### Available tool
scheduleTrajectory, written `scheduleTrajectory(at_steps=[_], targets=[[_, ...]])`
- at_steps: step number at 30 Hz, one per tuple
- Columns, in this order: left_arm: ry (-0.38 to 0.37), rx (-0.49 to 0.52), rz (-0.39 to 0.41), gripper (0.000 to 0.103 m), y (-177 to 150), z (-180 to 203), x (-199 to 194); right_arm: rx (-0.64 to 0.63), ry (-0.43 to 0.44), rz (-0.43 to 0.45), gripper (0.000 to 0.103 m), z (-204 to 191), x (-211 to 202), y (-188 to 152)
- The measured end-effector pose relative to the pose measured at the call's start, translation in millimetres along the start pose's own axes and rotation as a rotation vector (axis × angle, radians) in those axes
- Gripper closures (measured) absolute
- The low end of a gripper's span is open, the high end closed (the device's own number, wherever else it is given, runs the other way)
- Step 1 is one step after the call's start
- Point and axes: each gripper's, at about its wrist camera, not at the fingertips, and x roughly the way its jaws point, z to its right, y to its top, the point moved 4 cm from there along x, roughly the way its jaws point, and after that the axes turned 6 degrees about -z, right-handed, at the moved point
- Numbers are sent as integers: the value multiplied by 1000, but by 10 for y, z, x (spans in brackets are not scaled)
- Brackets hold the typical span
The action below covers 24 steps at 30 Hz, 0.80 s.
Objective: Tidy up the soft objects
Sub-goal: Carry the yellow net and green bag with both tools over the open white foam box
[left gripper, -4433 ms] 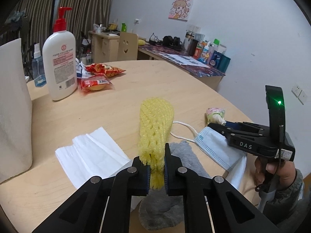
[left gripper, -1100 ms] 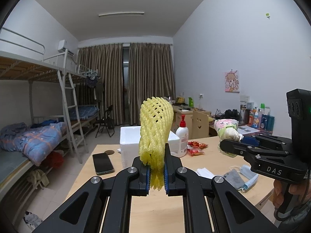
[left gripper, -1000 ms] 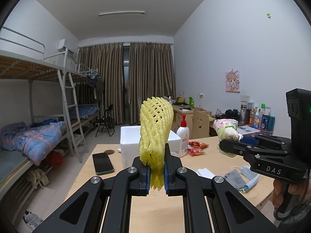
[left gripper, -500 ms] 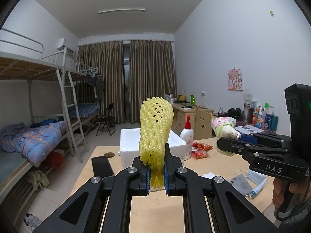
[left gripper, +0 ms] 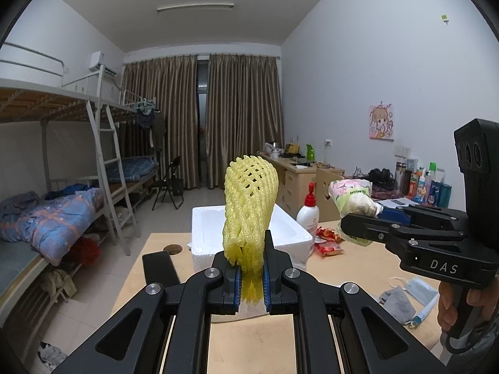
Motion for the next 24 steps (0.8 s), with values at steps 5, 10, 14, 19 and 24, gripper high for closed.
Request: scheduleTrajectory(at_steps=[5, 10, 14, 19, 24], targets=[[-6, 1, -7, 92, 71, -32, 146, 2, 15, -19, 66, 51, 141, 73], [-17, 5, -12, 92, 145, -62, 286, 10, 16, -31, 66, 109, 260, 144], [-32, 0, -29, 92, 202, -94, 435, 7, 10, -34, 66, 123, 337, 214], [-41, -5, -48, 92, 243, -157, 628, 21, 15, -45, 66, 169, 453, 267], [-53, -8, -68, 92, 302, -224, 846, 28, 12, -60, 66, 213, 587, 295]])
